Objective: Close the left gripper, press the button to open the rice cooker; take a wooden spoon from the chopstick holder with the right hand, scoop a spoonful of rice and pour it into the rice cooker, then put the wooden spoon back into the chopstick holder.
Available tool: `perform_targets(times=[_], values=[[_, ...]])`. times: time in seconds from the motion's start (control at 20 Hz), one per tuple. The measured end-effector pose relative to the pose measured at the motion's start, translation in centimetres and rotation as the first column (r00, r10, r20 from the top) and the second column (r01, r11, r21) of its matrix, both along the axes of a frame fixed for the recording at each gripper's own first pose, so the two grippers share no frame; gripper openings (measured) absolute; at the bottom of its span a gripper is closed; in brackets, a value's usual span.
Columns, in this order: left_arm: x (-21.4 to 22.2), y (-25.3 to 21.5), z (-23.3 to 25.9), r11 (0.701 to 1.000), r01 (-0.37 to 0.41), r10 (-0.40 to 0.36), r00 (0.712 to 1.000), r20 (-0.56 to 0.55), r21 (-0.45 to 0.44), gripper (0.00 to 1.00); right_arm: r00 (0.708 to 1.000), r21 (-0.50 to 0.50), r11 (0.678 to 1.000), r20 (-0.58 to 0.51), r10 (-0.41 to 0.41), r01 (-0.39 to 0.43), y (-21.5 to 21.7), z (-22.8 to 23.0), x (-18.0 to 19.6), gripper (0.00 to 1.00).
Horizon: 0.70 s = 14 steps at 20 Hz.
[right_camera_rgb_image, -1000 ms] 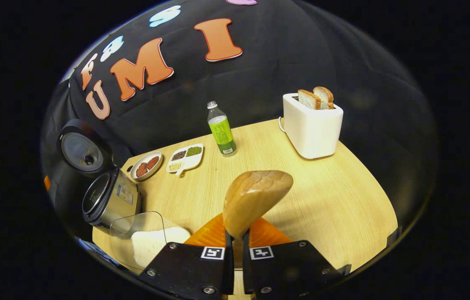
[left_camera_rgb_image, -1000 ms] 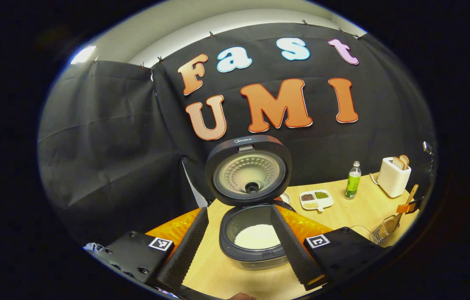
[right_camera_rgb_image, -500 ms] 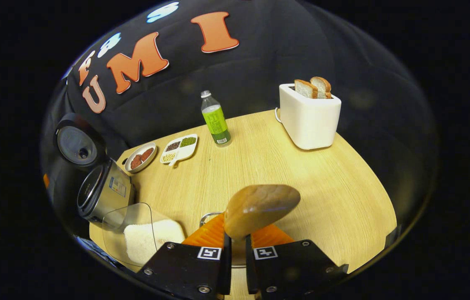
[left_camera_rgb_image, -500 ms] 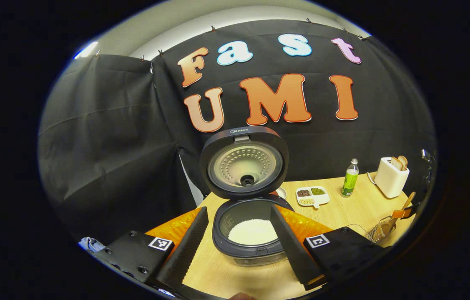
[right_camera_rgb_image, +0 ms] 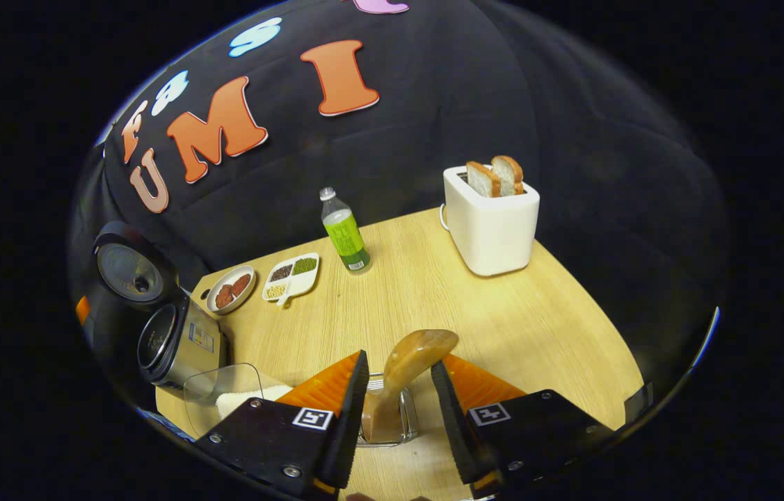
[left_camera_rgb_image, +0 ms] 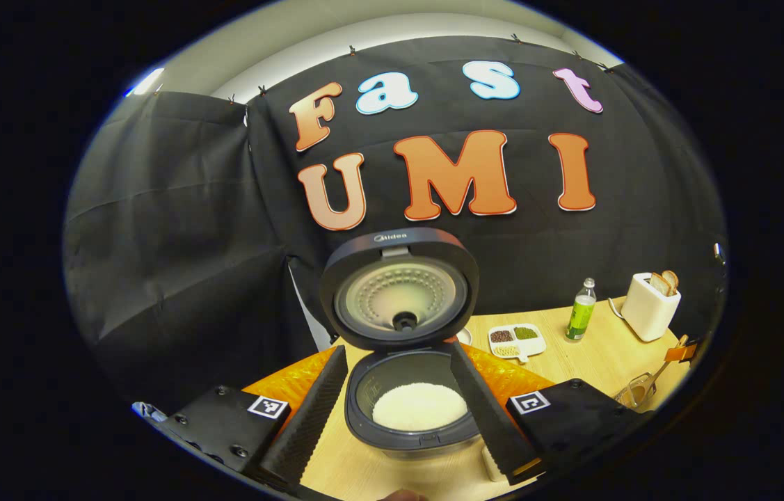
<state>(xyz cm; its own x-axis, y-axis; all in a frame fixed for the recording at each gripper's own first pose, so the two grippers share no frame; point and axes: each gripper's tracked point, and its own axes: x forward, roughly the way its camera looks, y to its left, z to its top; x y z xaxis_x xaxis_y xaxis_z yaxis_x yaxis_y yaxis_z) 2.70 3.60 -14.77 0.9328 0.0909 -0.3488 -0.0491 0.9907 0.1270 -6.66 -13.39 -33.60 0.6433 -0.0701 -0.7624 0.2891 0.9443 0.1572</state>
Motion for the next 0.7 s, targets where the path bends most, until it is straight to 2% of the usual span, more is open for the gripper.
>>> perform_targets(times=[0.05,0.1,0.25,0.4,0.45,0.5,0.55,0.6,0.65,0.7], values=[[1.0,0.2,0.7,1.000,-0.003,0.003,1.000,0.007,-0.011,1.00,1.000,-0.007,1.000,0.030,0.001,0.000,-0.2,1.3,0.6,0.60],[2.0,0.6,1.6,1.000,-0.008,0.008,1.000,0.016,-0.027,1.00,0.998,-0.018,1.000,0.059,0.000,0.002,-0.5,2.6,1.1,0.68],[5.9,1.9,4.7,0.996,-0.026,0.030,0.999,0.037,-0.084,1.00,0.991,-0.063,0.998,0.135,0.017,-0.009,-0.7,6.1,2.6,0.76],[9.9,2.2,7.1,0.990,-0.026,0.028,0.999,0.017,-0.135,0.99,0.979,-0.094,0.995,0.200,0.045,-0.026,-0.1,9.4,3.9,0.78],[11.6,1.9,7.3,0.990,-0.022,0.023,1.000,0.007,-0.140,0.92,0.974,-0.099,0.995,0.219,0.052,-0.030,0.2,10.2,4.3,0.78],[13.0,2.2,7.2,0.992,-0.035,0.035,0.999,-0.008,-0.119,1.00,0.970,-0.101,0.994,0.236,0.060,-0.037,0.6,10.9,4.6,0.78],[14.4,2.1,6.7,0.993,-0.044,0.042,0.999,-0.020,-0.108,0.98,0.967,-0.102,0.994,0.248,0.064,-0.040,0.9,11.5,4.7,0.78],[15.9,1.8,6.1,0.994,-0.047,0.044,0.998,-0.035,-0.096,1.00,0.964,-0.099,0.994,0.258,0.071,-0.047,1.4,12.0,4.8,0.78],[17.1,1.7,5.0,0.995,-0.065,0.061,0.997,-0.056,-0.082,0.93,0.962,-0.097,0.994,0.263,0.078,-0.054,1.8,12.1,4.9,0.78],[18.2,1.6,3.8,0.994,-0.075,0.068,0.994,-0.087,-0.081,0.97,0.961,-0.097,0.993,0.262,0.087,-0.064,2.2,12.2,4.9,0.78]])
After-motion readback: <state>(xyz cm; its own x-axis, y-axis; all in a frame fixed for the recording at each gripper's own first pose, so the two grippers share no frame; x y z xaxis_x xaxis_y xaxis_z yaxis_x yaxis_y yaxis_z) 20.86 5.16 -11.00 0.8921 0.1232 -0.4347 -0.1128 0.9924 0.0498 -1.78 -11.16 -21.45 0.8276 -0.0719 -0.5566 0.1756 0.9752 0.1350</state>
